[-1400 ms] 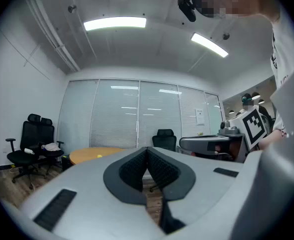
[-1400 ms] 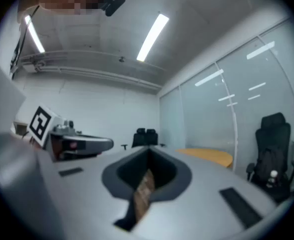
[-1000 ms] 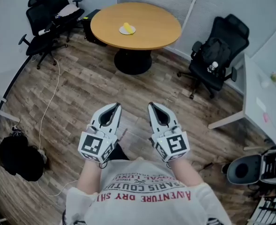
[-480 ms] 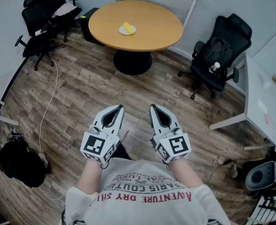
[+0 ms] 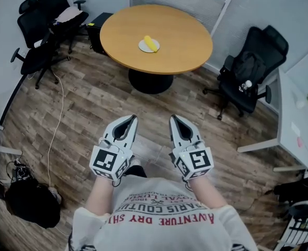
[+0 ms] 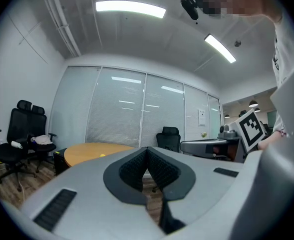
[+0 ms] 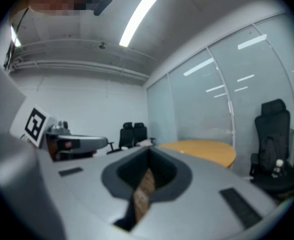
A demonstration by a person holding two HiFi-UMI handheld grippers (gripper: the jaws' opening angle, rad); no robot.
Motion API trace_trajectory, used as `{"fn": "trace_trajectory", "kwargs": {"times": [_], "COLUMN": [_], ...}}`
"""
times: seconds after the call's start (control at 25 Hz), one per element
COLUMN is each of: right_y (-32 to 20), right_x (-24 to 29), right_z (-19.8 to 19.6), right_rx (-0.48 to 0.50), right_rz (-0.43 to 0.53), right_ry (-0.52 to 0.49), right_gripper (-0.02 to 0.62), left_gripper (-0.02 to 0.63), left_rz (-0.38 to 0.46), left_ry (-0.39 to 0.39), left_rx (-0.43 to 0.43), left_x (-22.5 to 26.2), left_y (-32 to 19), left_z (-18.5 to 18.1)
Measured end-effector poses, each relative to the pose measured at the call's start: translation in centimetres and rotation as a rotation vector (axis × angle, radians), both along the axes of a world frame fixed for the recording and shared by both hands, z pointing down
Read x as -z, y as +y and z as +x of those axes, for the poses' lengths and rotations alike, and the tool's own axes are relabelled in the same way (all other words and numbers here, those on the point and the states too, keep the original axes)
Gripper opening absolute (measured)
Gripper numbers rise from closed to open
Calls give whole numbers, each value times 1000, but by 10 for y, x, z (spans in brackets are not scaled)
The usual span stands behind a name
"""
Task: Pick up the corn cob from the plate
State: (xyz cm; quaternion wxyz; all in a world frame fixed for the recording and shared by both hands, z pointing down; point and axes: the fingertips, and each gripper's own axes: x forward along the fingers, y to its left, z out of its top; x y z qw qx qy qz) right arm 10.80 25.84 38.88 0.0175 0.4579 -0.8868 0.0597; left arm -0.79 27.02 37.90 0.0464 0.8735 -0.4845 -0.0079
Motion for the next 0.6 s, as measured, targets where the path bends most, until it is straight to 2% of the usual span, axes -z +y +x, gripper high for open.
{"fn": "trace_trajectory", "kwargs": {"times": [0.36, 0.6], "right_y": [-95, -154], "right_x": [-1, -16], "right_z": [-54, -78], "right_rx": [-81, -57], "right_rz": [-38, -71], "right_ry": [-7, -1], "right_gripper": [23, 23], "left_gripper": [35, 35], "left_rz": [-13, -64], "left_ry": [11, 12], "left_rx": [51, 114], "left_x": [8, -12], "left_y": [-92, -138], "left_z": [-88, -125]}}
